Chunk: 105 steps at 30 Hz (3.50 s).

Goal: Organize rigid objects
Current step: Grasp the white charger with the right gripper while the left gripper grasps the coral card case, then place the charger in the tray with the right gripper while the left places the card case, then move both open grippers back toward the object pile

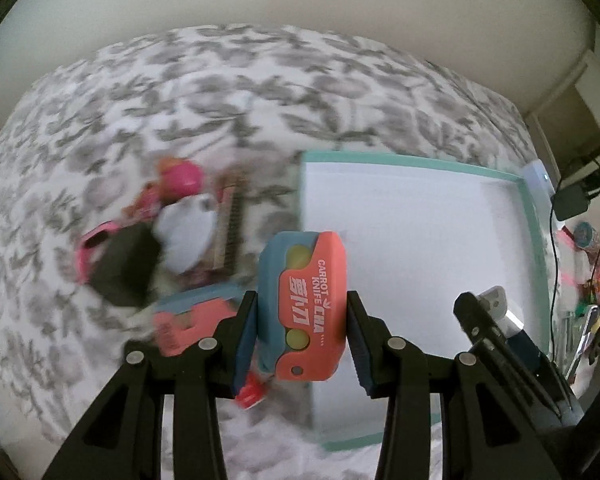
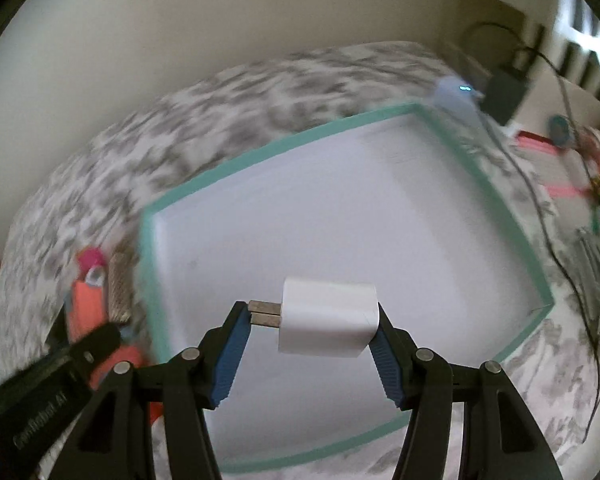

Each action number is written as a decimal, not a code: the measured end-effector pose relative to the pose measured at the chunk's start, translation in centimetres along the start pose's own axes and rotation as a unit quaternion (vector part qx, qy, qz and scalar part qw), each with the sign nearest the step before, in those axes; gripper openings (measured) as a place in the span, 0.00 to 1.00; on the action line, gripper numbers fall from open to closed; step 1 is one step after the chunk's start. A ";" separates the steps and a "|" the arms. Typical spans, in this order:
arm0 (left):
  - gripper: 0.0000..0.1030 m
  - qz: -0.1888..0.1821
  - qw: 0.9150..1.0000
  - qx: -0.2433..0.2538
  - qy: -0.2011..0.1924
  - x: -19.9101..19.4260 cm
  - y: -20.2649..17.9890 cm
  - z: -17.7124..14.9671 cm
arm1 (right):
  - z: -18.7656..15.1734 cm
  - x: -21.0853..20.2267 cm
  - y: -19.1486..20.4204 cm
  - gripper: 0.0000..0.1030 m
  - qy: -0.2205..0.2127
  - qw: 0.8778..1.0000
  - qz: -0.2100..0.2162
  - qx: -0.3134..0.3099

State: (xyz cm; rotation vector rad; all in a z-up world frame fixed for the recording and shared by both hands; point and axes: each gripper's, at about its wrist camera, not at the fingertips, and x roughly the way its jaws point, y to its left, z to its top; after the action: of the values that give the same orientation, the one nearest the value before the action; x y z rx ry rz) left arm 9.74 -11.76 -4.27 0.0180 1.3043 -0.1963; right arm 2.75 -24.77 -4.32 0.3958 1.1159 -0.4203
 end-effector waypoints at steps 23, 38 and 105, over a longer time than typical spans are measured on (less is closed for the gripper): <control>0.43 -0.026 0.997 0.060 -0.041 4.1 -5.3 2.3 | 3.2 2.4 -4.4 0.60 -0.056 0.995 -0.070 0.033; 0.72 -0.035 0.999 0.015 -0.036 2.8 -2.7 2.3 | 2.9 3.2 -4.6 0.61 -0.027 0.996 -0.076 0.026; 0.99 0.064 0.986 -0.151 -0.001 -0.8 16.3 -4.3 | -5.8 -0.6 10.9 1.00 0.018 0.974 0.111 -0.197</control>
State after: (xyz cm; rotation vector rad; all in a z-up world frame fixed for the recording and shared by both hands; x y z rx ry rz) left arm 7.96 4.92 -6.26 -0.1569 1.3154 0.1122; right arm 3.64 -12.44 -5.02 0.1744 1.1449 0.0087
